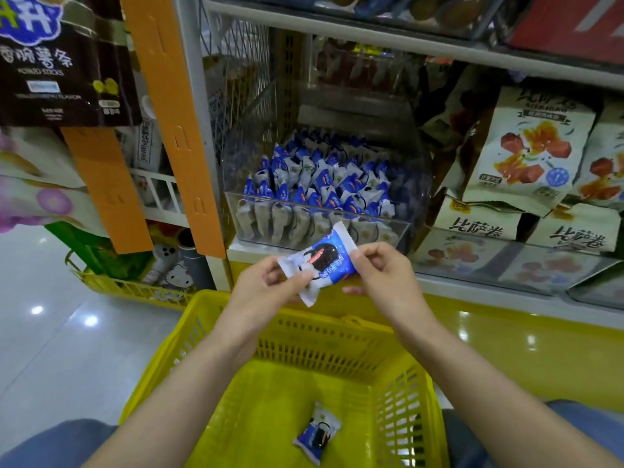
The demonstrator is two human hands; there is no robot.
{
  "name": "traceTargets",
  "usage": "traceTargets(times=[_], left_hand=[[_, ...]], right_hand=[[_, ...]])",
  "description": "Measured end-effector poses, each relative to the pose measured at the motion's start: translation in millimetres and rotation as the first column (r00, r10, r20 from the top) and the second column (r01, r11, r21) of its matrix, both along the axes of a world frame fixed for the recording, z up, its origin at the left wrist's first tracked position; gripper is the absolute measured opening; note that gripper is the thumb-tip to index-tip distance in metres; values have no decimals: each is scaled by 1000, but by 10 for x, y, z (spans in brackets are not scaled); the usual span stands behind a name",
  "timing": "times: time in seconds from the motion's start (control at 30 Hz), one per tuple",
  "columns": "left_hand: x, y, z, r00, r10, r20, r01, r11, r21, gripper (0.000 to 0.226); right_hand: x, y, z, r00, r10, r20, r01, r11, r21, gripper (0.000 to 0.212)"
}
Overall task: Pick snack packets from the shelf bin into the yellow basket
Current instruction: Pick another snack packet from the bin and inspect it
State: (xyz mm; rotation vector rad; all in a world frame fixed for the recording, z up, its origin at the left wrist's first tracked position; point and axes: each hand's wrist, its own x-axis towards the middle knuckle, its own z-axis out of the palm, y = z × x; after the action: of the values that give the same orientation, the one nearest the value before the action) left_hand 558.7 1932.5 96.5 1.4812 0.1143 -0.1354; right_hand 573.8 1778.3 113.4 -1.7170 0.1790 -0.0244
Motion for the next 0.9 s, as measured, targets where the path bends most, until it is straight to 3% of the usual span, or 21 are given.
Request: traceTargets(times=[0.07, 0.17, 0.23, 0.3, 0.37, 0.4, 0.5, 0.57, 0.73, 0.9], left_hand=[[25, 50, -15, 997, 75, 28, -75, 997, -23, 14], [52, 118, -49, 988, 119, 98, -125, 991, 58, 8], [55, 142, -60, 981, 124, 152, -140, 985, 99, 11], [61, 147, -55, 970, 100, 220, -138, 977, 165, 15], [65, 134, -54, 956, 42, 291, -131, 947, 292, 19], [62, 124, -53, 949, 15, 314, -130, 928, 349, 21], [41, 95, -42, 944, -44, 328, -98, 909, 405, 20], [30, 73, -37, 951, -51, 305, -74, 920, 384, 17], [41, 53, -39, 993, 21, 114, -33, 994, 107, 10], [49, 70, -68, 981, -14, 193, -37, 966, 255, 14]], right_hand=[[-33, 19, -49, 992, 75, -105, -69, 996, 57, 17], [-96, 44, -150, 956, 186, -227, -191, 982, 2, 20], [-133, 66, -218, 927, 243, -287, -274, 959, -72, 20], [-157, 67, -270, 932, 265, -248, -326, 912, -249, 12], [-179, 69, -267, 947, 291, -140, -322, 833, -450, 46], [-179, 74, -254, 942, 325, -81, -323, 822, -468, 58], [-191, 113, -212, 891, 452, -34, -433, 826, -361, 49], [-174, 130, -222, 898, 438, -35, -421, 835, -354, 38], [-112, 124, -217, 912, 406, -62, -410, 910, -62, 23], [-89, 106, -187, 945, 321, 55, -298, 921, -251, 18]])
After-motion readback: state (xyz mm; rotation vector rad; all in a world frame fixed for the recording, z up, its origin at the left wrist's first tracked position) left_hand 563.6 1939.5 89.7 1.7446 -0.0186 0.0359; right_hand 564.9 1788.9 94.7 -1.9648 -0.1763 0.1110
